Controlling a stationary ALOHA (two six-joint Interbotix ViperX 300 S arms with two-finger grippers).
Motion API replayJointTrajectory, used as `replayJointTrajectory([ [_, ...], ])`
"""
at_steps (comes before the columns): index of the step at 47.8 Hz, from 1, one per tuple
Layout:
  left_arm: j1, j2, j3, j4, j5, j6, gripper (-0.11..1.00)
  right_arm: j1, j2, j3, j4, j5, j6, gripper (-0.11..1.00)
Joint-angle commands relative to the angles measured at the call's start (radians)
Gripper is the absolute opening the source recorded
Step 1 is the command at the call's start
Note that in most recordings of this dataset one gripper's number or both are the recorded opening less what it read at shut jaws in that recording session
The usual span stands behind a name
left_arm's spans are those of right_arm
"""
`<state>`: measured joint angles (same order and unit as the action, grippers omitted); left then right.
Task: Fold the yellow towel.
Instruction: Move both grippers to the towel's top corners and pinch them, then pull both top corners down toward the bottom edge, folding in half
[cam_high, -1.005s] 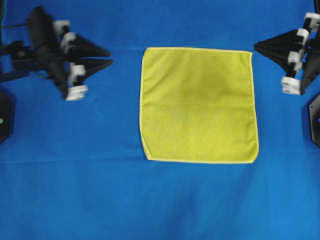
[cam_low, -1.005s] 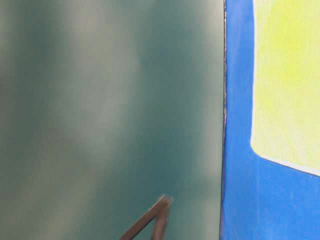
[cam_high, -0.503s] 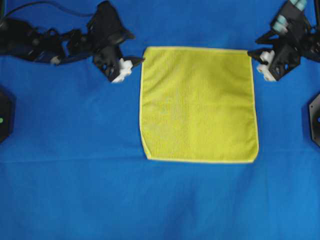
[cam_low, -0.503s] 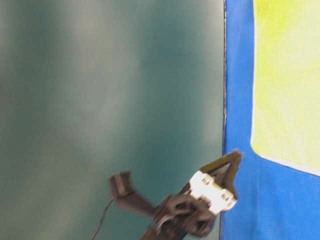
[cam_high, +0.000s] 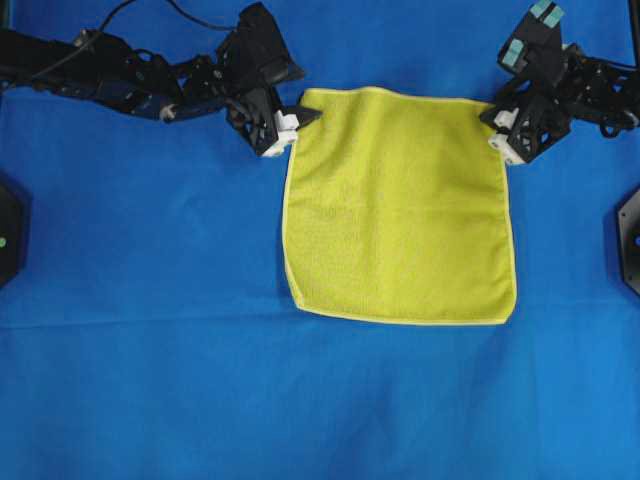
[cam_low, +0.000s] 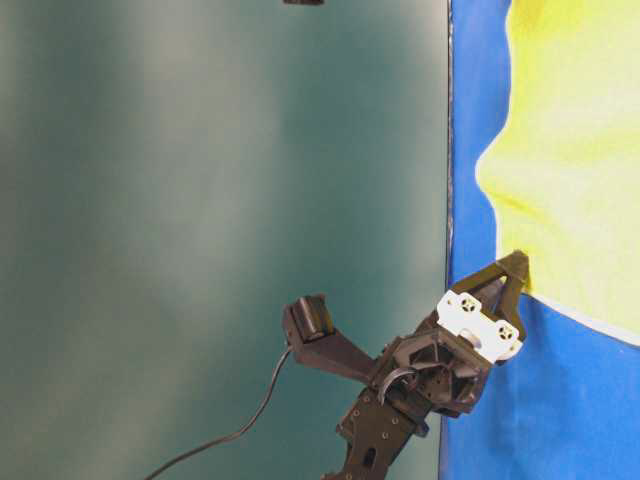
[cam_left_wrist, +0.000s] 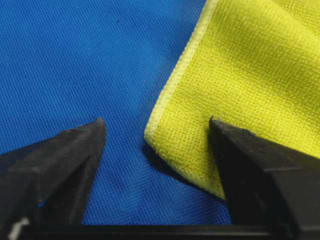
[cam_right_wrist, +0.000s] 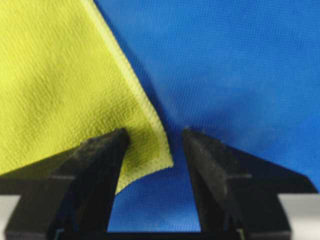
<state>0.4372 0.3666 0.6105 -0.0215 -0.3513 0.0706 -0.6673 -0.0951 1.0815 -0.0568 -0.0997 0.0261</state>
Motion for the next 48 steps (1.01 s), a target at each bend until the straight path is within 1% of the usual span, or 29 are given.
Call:
replayJointTrajectory([
  [1,0.005,-0.012,-0.011,0.000,0.009,0.002,0.68,-0.003,-0.002,-0.015,0.000,-0.018,-0.002,0.53],
  [3,0.005,-0.012,-0.008,0.000,0.015,0.003,0.58,-0.003,-0.003,-0.015,-0.002,-0.021,-0.002,0.50],
  [5,0.005,-0.014,-0.006,0.000,0.020,0.003,0.47,-0.003,-0.003,-0.015,-0.002,-0.018,-0.002,0.44],
  [8,0.005,-0.015,-0.005,0.002,0.029,0.003,0.30,-0.003,-0.003,-0.015,-0.002,-0.017,-0.003,0.28],
  [10,0.005,-0.017,-0.005,0.000,0.038,0.005,0.17,-0.003,-0.003,-0.015,-0.002,-0.014,-0.003,0.14],
  [12,0.005,-0.017,-0.006,0.000,0.046,0.008,0.08,-0.003,-0.003,-0.015,-0.002,-0.012,-0.003,0.04],
  [14,0.005,-0.018,-0.009,0.002,0.057,0.012,0.03,-0.003,-0.005,-0.015,-0.002,-0.008,-0.003,0.03],
  [24,0.003,-0.052,-0.020,0.000,0.109,0.048,0.03,-0.003,-0.026,-0.017,-0.002,0.006,0.000,0.03],
  [31,-0.002,-0.124,-0.018,0.000,0.164,0.058,0.03,-0.003,-0.104,-0.021,-0.002,0.055,0.002,0.03],
  [37,-0.009,-0.186,-0.017,0.000,0.201,0.084,0.03,-0.003,-0.179,-0.021,-0.002,0.103,0.002,0.03],
  [42,-0.017,-0.202,-0.018,0.000,0.209,0.109,0.03,-0.002,-0.233,-0.015,-0.002,0.126,0.003,0.03],
  [48,-0.021,-0.202,-0.020,0.000,0.207,0.115,0.03,0.005,-0.262,-0.006,0.000,0.130,0.009,0.03],
])
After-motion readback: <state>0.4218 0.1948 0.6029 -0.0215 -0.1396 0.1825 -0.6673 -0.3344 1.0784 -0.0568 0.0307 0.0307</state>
